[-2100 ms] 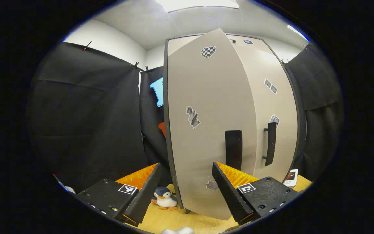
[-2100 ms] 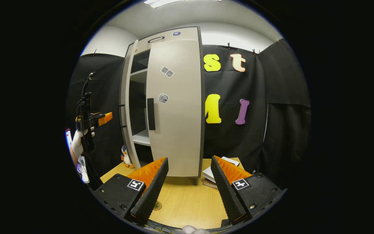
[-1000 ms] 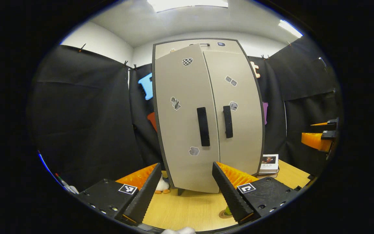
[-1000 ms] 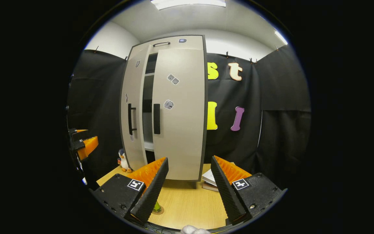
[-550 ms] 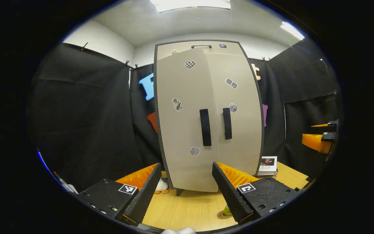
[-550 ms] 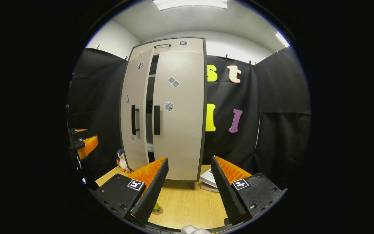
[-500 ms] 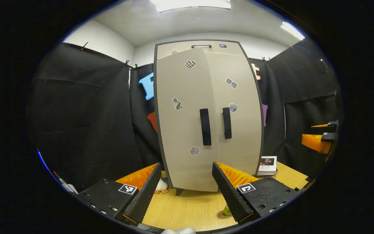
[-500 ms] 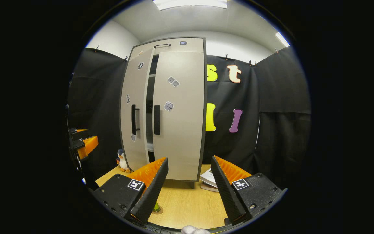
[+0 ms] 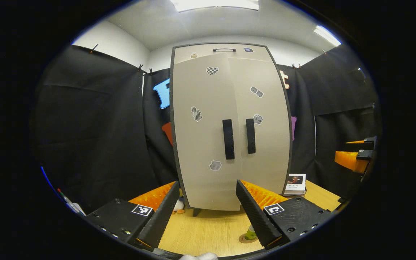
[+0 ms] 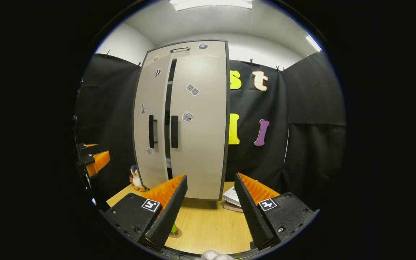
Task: Grasp the bottle in the cabinet with the left hand and place it on the coaster, then close the right door with the right hand and the left door with the left hand.
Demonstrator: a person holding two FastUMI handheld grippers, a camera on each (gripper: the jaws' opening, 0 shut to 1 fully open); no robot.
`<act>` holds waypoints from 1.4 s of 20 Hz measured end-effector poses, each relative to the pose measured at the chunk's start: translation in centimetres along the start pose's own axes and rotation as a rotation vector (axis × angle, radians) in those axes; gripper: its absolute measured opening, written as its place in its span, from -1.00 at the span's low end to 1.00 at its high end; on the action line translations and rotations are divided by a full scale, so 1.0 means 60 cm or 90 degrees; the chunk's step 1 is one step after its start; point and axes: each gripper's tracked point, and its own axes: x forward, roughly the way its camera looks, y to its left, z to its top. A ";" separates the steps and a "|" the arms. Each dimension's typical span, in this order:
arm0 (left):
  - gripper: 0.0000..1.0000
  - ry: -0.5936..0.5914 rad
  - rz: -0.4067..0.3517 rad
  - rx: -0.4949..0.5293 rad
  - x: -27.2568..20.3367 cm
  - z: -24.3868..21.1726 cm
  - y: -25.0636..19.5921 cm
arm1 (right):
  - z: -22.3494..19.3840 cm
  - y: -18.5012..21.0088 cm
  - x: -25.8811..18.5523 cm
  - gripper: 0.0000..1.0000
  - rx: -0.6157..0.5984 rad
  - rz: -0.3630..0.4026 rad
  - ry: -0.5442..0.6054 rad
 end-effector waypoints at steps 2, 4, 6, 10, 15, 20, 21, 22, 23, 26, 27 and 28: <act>0.92 0.003 -0.004 -0.013 0.001 -0.003 -0.002 | 0.000 0.000 -0.001 0.63 -0.001 -0.002 -0.002; 0.92 0.004 -0.002 -0.011 0.002 -0.004 0.001 | 0.000 -0.003 -0.001 0.63 -0.003 -0.005 -0.002; 0.92 0.007 -0.004 -0.013 0.002 -0.006 0.001 | -0.002 -0.003 0.000 0.63 -0.004 -0.006 0.000; 0.92 0.009 -0.004 -0.008 0.003 -0.008 0.001 | -0.001 0.001 0.001 0.63 -0.004 -0.006 0.000; 0.92 0.005 -0.011 -0.005 0.000 -0.002 -0.001 | 0.000 0.011 -0.001 0.63 -0.004 0.000 -0.001; 0.92 0.002 -0.012 0.001 0.000 -0.001 -0.002 | 0.001 0.013 -0.004 0.63 -0.006 -0.001 -0.003; 0.92 0.001 -0.012 0.001 -0.001 0.000 -0.002 | 0.001 0.012 -0.005 0.63 -0.006 -0.002 -0.005; 0.92 0.001 -0.012 0.001 -0.001 0.000 -0.002 | 0.001 0.012 -0.005 0.63 -0.006 -0.002 -0.005; 0.92 0.000 -0.012 0.001 -0.002 0.000 -0.002 | -0.001 0.013 -0.006 0.63 -0.005 -0.002 -0.005; 0.92 -0.001 -0.011 0.000 -0.001 0.000 -0.001 | -0.001 0.011 -0.008 0.63 -0.006 -0.004 -0.005; 0.92 -0.002 -0.010 0.001 -0.001 0.001 -0.001 | -0.001 0.011 -0.009 0.63 -0.006 -0.004 -0.004; 0.92 -0.002 -0.009 0.001 -0.002 0.001 -0.001 | -0.003 0.010 -0.009 0.63 -0.005 -0.004 -0.003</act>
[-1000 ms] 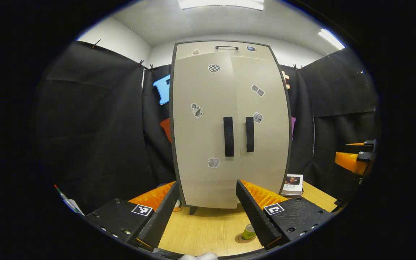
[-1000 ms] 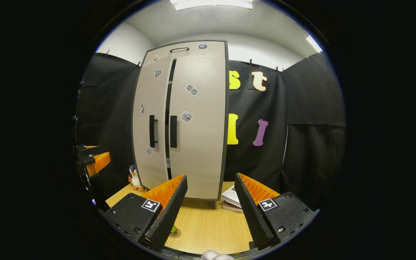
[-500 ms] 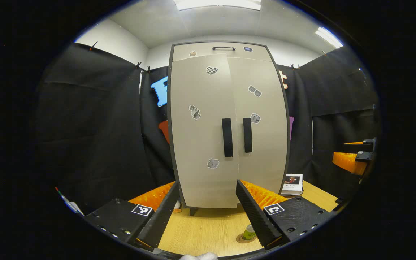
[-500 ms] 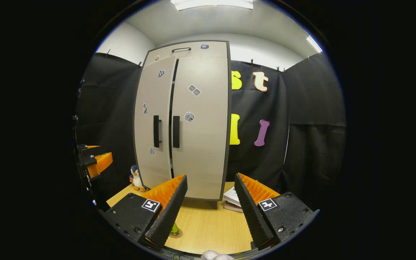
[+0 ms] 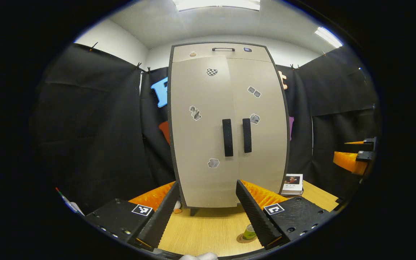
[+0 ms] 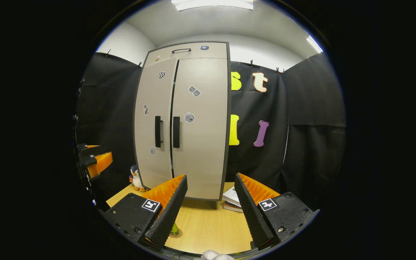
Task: Grasp the bottle in the cabinet with the left hand and place it on the coaster, then close the right door with the right hand and the left door with the left hand.
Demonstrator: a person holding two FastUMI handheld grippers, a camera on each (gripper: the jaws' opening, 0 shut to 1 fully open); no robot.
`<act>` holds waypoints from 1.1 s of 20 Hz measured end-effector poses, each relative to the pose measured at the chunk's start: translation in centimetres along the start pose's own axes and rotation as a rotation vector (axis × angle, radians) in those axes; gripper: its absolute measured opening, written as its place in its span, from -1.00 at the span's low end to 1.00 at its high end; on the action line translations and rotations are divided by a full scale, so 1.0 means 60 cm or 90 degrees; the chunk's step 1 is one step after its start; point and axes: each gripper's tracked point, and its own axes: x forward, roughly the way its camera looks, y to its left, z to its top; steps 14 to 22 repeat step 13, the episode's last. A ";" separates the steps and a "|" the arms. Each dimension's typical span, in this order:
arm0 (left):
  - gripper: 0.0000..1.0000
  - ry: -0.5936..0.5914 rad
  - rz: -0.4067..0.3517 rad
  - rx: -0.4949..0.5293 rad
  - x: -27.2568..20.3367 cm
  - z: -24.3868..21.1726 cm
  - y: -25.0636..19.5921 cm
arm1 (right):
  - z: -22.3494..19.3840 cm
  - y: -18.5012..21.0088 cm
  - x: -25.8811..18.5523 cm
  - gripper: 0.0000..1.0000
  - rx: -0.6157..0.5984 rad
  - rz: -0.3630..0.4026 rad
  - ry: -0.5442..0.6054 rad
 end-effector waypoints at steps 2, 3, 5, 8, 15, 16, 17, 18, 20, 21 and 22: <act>0.92 0.000 0.002 -0.001 0.001 -0.001 0.001 | 0.001 0.000 -0.001 0.63 0.001 0.000 0.000; 0.92 0.001 0.003 0.000 0.001 -0.001 0.001 | 0.002 0.000 -0.002 0.63 0.001 0.000 -0.001; 0.92 0.003 0.004 0.000 0.000 -0.003 0.002 | 0.003 0.000 -0.002 0.63 0.001 0.001 -0.002; 0.92 0.002 0.005 0.003 -0.002 -0.001 0.002 | 0.003 0.002 -0.001 0.63 0.000 0.004 -0.001; 0.92 0.002 0.013 0.004 -0.005 -0.004 0.004 | 0.000 0.004 0.000 0.63 0.001 0.010 0.000; 0.92 0.002 0.013 0.004 -0.005 -0.004 0.004 | 0.000 0.004 0.000 0.63 0.001 0.010 0.000; 0.92 0.002 0.013 0.004 -0.005 -0.004 0.004 | 0.000 0.004 0.000 0.63 0.001 0.010 0.000; 0.92 0.002 0.013 0.004 -0.005 -0.004 0.004 | 0.000 0.004 0.000 0.63 0.001 0.010 0.000; 0.92 0.002 0.013 0.004 -0.005 -0.004 0.004 | 0.000 0.004 0.000 0.63 0.001 0.010 0.000; 0.92 0.002 0.013 0.004 -0.005 -0.004 0.004 | 0.000 0.004 0.000 0.63 0.001 0.010 0.000; 0.92 0.002 0.013 0.004 -0.005 -0.004 0.004 | 0.000 0.004 0.000 0.63 0.001 0.010 0.000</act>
